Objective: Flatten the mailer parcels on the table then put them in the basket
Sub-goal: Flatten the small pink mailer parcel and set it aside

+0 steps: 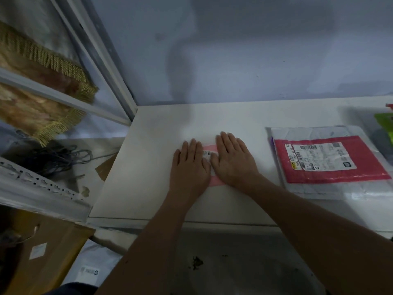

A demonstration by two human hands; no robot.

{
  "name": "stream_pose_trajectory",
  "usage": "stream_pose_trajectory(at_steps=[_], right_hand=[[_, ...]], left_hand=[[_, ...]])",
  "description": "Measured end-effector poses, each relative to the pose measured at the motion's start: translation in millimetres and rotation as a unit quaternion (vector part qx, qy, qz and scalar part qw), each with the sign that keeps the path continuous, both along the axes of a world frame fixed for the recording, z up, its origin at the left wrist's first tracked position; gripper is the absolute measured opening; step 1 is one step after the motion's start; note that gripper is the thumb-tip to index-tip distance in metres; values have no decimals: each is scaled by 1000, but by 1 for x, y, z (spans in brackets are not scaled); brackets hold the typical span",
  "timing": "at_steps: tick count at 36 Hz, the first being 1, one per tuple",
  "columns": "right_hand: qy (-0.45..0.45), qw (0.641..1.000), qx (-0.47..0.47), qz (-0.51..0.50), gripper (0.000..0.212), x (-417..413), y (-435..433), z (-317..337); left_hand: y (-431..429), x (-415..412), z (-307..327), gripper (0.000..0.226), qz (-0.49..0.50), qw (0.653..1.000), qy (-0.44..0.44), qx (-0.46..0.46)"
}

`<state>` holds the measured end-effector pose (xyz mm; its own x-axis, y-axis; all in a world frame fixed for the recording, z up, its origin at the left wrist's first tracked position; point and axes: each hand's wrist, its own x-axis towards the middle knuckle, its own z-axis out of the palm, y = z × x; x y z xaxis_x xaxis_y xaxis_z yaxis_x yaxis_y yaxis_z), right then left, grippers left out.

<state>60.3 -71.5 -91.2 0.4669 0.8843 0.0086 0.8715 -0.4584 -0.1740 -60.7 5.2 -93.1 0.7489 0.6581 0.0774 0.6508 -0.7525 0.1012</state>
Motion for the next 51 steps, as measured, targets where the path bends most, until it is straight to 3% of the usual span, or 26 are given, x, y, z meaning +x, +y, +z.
stream_pose_trajectory(at_steps=[5, 13, 17, 21, 28, 31, 33, 36, 44, 51], right_hand=[[-27, 999, 11, 15, 73, -4, 0, 2], [-71, 997, 7, 40, 64, -10, 4, 5], [4, 999, 48, 22, 73, -21, 15, 15], [62, 993, 33, 96, 62, -33, 14, 20], [20, 997, 17, 77, 70, -23, 2, 16], [-12, 998, 25, 63, 62, -14, -2, 8], [7, 999, 13, 44, 69, -8, -4, 5], [8, 1000, 15, 8, 77, -5, -7, 2], [20, 996, 52, -67, 75, -5, -9, -2], [19, 999, 19, -40, 75, 8, -12, -3]], left_hand=[[0, 0, -1, 68, 0, 1000, 4, 1], [-1, 0, 3, 69, -3, 1000, 8, -4], [3, -4, -1, 70, -25, 999, 30, 4], [5, -6, 1, 81, -41, 999, 36, -2], [3, -4, 3, 77, -34, 998, 51, -1], [3, -2, 2, 65, -4, 1000, 19, -3], [4, 1, 0, 59, 6, 1000, -7, 1], [4, -1, -2, 61, 0, 1000, -12, -4], [3, 5, 2, 79, 19, 999, 0, -27], [0, 5, 1, 67, 28, 1000, -12, -3]])
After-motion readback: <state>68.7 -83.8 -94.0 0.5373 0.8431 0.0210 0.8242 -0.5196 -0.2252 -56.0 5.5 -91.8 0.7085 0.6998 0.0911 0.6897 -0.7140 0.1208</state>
